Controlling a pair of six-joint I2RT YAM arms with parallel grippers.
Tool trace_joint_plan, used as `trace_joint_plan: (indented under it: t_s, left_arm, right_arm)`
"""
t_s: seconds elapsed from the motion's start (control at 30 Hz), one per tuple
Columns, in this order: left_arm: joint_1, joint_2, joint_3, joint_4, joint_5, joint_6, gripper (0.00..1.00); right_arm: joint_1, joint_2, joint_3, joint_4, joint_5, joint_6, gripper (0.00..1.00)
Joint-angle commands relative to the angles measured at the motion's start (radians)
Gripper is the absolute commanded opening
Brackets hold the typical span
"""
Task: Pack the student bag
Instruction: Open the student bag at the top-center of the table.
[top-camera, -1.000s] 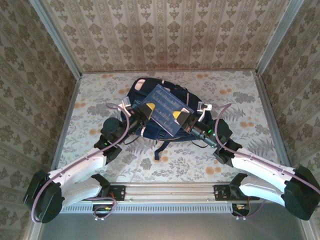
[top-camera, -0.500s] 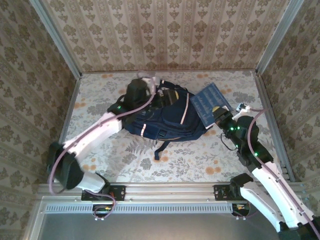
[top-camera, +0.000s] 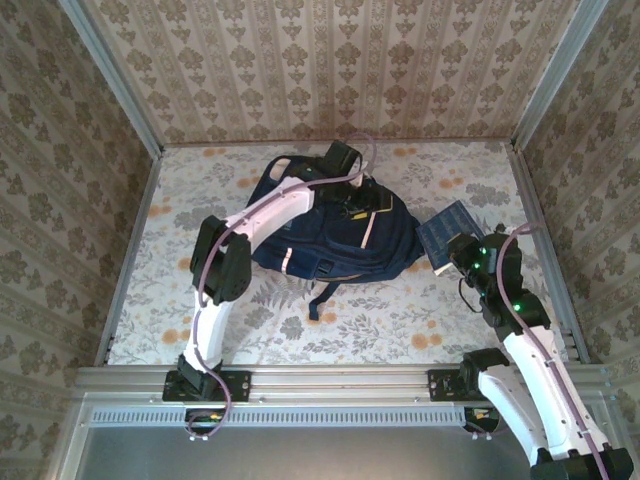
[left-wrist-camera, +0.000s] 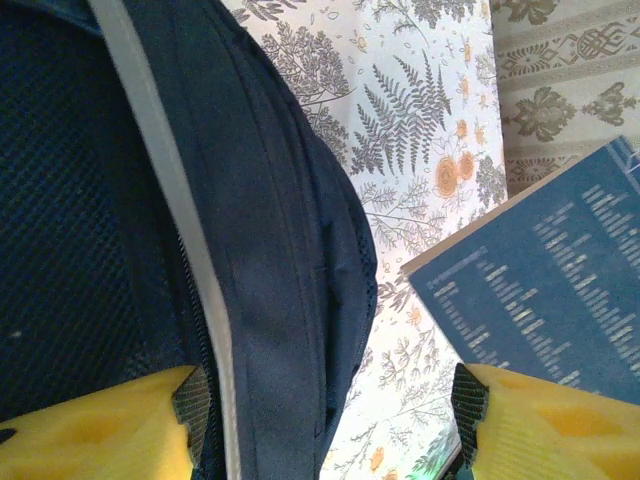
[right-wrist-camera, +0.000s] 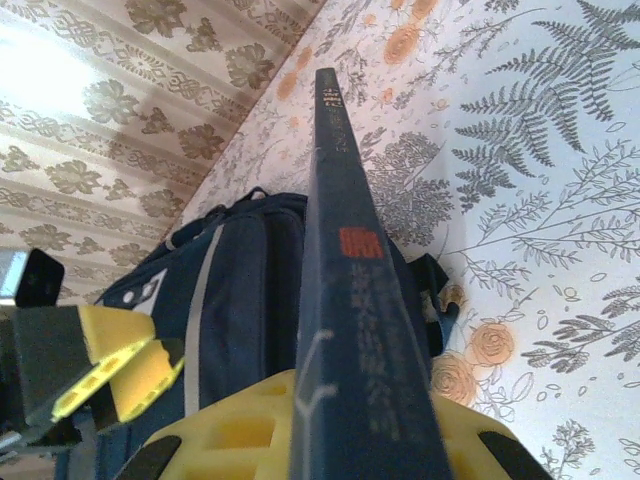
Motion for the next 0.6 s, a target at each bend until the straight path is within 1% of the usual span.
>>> trace_joint_plan:
  t_s: [0.0, 0.1, 0.27, 0.33, 0.43, 0.5, 0.57]
  left_arm:
    - [-0.006, 0.044, 0.073, -0.075, 0.046, -0.010, 0.65]
    - [-0.010, 0.072, 0.103, -0.095, 0.062, -0.016, 0.62]
    - [-0.014, 0.085, 0.097, -0.149, 0.016, 0.028, 0.60]
    - [-0.012, 0.087, 0.103, -0.198, -0.013, 0.059, 0.60]
    - [-0.008, 0.084, 0.097, -0.221, -0.031, 0.083, 0.59]
    - [-0.012, 0.086, 0.099, -0.217, -0.028, 0.091, 0.57]
    - [-0.018, 0.096, 0.111, -0.219, -0.022, 0.099, 0.51]
  right_arm:
    - [-0.003, 0.004, -0.022, 0.027, -0.004, -0.039, 0.00]
    - [-0.003, 0.020, -0.027, 0.038, -0.028, -0.059, 0.00]
    - [-0.003, 0.043, -0.042, 0.094, -0.058, -0.078, 0.00]
    - [-0.004, 0.047, -0.049, 0.114, -0.059, -0.069, 0.00]
    - [-0.005, 0.048, -0.063, 0.144, -0.066, -0.057, 0.00]
    - [-0.005, 0.057, -0.063, 0.160, -0.075, -0.053, 0.00]
    - [-0.004, 0.070, -0.056, 0.160, -0.081, -0.048, 0.00]
